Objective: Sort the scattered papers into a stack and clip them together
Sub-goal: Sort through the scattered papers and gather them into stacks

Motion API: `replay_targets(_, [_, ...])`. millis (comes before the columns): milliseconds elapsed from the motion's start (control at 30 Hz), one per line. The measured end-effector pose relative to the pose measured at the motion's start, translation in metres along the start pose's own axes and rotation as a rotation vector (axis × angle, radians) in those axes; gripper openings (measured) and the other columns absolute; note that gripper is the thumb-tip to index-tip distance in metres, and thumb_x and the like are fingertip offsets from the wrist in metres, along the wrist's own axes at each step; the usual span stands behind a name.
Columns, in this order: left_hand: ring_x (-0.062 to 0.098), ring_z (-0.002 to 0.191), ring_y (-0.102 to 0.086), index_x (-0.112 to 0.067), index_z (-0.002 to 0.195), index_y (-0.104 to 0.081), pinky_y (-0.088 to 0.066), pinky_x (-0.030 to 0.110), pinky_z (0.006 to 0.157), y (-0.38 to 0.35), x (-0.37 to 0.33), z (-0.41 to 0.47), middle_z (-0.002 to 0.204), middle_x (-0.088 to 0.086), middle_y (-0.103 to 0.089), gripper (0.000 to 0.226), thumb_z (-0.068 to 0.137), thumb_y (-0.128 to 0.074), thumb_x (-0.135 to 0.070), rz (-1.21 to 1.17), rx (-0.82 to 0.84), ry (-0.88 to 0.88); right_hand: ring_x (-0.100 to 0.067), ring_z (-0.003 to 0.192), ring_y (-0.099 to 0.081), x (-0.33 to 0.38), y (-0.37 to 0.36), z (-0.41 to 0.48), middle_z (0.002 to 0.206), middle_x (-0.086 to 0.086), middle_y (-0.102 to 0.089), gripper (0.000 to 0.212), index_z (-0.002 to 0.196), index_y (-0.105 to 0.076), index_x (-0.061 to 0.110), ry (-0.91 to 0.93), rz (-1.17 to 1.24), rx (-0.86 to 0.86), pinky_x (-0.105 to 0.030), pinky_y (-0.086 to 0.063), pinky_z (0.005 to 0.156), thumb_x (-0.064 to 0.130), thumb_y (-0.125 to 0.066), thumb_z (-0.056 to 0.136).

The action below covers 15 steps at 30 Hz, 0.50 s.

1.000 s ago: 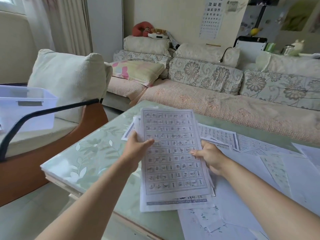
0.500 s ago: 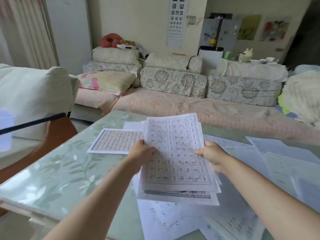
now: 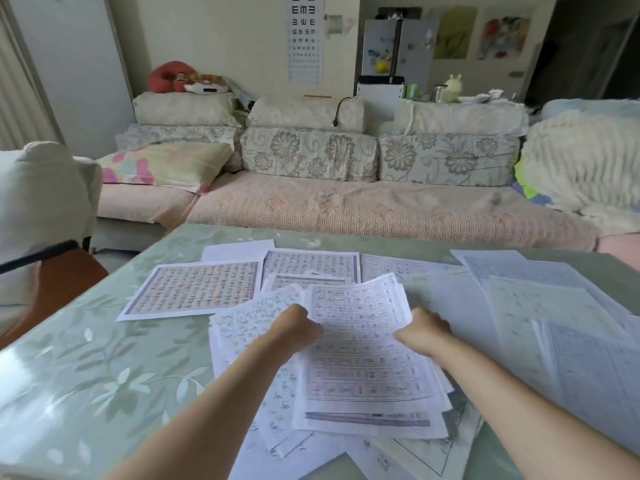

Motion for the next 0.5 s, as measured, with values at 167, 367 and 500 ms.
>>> replay_targets(167, [0.026, 0.106, -0.057, -0.011, 0.137, -0.041, -0.053, 0.035, 0.087, -0.007, 0.0, 0.001, 0.122, 0.01, -0.054, 0.061, 0.082, -0.066, -0.019, 0.069, -0.057, 0.031, -0.02, 0.069, -0.054, 0.009, -0.007, 0.006, 0.083, -0.007, -0.056, 0.028, 0.098, -0.056, 0.006, -0.102, 0.328, 0.073, -0.023, -0.038, 0.055, 0.017, -0.069, 0.076])
replay_targets(367, [0.024, 0.108, -0.056, -0.013, 0.145, -0.031, -0.051, 0.034, 0.086, -0.006, 0.007, -0.001, 0.133, 0.01, -0.051, 0.077, 0.081, -0.074, -0.018, -0.011, -0.036, 0.026, -0.03, 0.119, -0.059, 0.009, -0.014, 0.006, 0.132, -0.014, -0.059, 0.062, 0.133, -0.05, -0.001, -0.1, 0.368, 0.151, -0.033, -0.049, 0.094, 0.009, -0.081, 0.08])
replay_targets(500, [0.026, 0.11, -0.054, -0.011, 0.147, -0.027, -0.047, 0.036, 0.087, 0.004, 0.012, -0.005, 0.132, 0.01, -0.051, 0.083, 0.081, -0.076, -0.021, -0.195, -0.07, 0.053, -0.02, 0.098, -0.066, 0.005, -0.009, 0.007, 0.116, -0.006, -0.07, 0.042, 0.12, -0.064, 0.009, 0.01, 0.525, 0.122, -0.03, -0.052, 0.085, 0.003, -0.078, 0.081])
Point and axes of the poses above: each hand's wrist, its own z-axis towards the middle knuckle, its own y-axis out of the back of the hand, x = y × z, the point moved 3 cm from there along z, towards the middle knuckle
